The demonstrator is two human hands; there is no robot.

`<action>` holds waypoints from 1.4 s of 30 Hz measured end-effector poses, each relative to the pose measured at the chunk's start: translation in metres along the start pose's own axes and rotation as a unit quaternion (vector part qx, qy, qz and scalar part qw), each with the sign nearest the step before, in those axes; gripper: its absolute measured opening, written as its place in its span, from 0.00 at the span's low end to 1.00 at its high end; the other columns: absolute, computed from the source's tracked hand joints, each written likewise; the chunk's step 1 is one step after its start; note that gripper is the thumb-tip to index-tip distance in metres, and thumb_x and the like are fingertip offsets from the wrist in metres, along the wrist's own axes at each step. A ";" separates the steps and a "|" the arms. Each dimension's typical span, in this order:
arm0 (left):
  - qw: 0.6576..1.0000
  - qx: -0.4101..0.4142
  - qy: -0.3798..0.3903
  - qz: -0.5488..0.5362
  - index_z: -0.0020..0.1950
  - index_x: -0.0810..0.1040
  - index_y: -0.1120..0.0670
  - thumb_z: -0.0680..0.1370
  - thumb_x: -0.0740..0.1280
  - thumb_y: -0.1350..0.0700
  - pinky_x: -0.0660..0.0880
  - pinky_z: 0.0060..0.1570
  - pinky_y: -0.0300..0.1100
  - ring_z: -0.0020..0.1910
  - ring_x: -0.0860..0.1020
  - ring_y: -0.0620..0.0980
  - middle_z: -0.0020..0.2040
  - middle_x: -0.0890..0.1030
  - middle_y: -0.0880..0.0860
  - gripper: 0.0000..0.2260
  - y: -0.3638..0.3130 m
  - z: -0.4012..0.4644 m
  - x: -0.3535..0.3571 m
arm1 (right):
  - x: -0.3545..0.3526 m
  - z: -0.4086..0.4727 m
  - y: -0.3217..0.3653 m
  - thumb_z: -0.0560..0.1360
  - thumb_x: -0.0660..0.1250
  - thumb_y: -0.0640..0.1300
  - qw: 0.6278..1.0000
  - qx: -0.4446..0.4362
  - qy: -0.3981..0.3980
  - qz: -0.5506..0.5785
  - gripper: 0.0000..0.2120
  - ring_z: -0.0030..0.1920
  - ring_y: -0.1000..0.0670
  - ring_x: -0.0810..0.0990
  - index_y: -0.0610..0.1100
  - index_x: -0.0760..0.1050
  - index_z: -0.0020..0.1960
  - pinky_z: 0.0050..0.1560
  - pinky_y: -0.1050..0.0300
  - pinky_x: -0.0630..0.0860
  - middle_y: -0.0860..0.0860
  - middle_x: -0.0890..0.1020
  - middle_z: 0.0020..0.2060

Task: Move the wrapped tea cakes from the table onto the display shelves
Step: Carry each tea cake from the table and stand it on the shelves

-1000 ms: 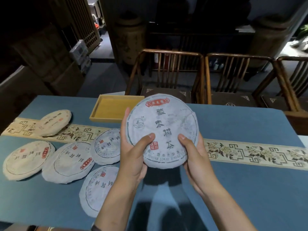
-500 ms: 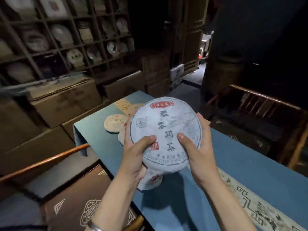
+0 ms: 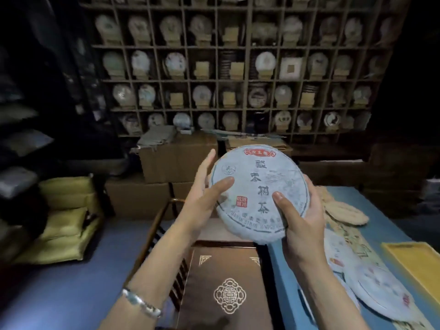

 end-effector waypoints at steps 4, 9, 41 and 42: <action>0.988 0.084 -0.115 0.065 0.67 0.60 0.24 0.65 0.77 0.40 0.79 0.56 0.52 0.63 0.79 0.51 0.68 0.75 0.51 0.38 -0.048 -0.026 -0.101 | 0.100 0.007 -0.020 0.67 0.77 0.48 0.999 -0.025 0.047 -0.004 0.37 0.65 0.48 0.78 0.49 0.66 0.72 0.63 0.38 0.76 0.48 0.78 0.66; 0.969 0.157 -0.173 0.082 0.73 0.62 0.37 0.66 0.79 0.53 0.78 0.57 0.41 0.68 0.73 0.43 0.68 0.73 0.40 0.41 -0.084 -0.055 -0.212 | 0.254 -0.019 -0.074 0.62 0.79 0.56 0.992 -0.016 0.121 0.015 0.41 0.64 0.56 0.78 0.61 0.64 0.72 0.56 0.50 0.82 0.58 0.77 0.65; 0.931 0.239 -0.252 0.112 0.72 0.67 0.40 0.63 0.81 0.54 0.81 0.53 0.49 0.65 0.75 0.46 0.66 0.72 0.40 0.41 -0.177 0.132 -0.746 | 0.766 0.092 -0.327 0.72 0.71 0.48 0.971 -0.024 0.239 0.000 0.21 0.55 0.60 0.82 0.60 0.72 0.63 0.47 0.68 0.79 0.61 0.83 0.55; 0.933 0.238 -0.246 0.112 0.72 0.67 0.40 0.63 0.81 0.54 0.81 0.53 0.48 0.65 0.75 0.46 0.65 0.72 0.39 0.41 -0.174 0.155 -0.753 | 0.772 0.112 -0.337 0.73 0.70 0.48 0.971 -0.020 0.237 0.000 0.20 0.55 0.59 0.82 0.58 0.72 0.63 0.47 0.68 0.79 0.60 0.83 0.55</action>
Point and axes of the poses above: each hand's wrist, its own z-axis towards the middle knuckle, its own x-axis out of the palm, y = z × x, the point moved 9 cm from there along z, towards the middle knuckle
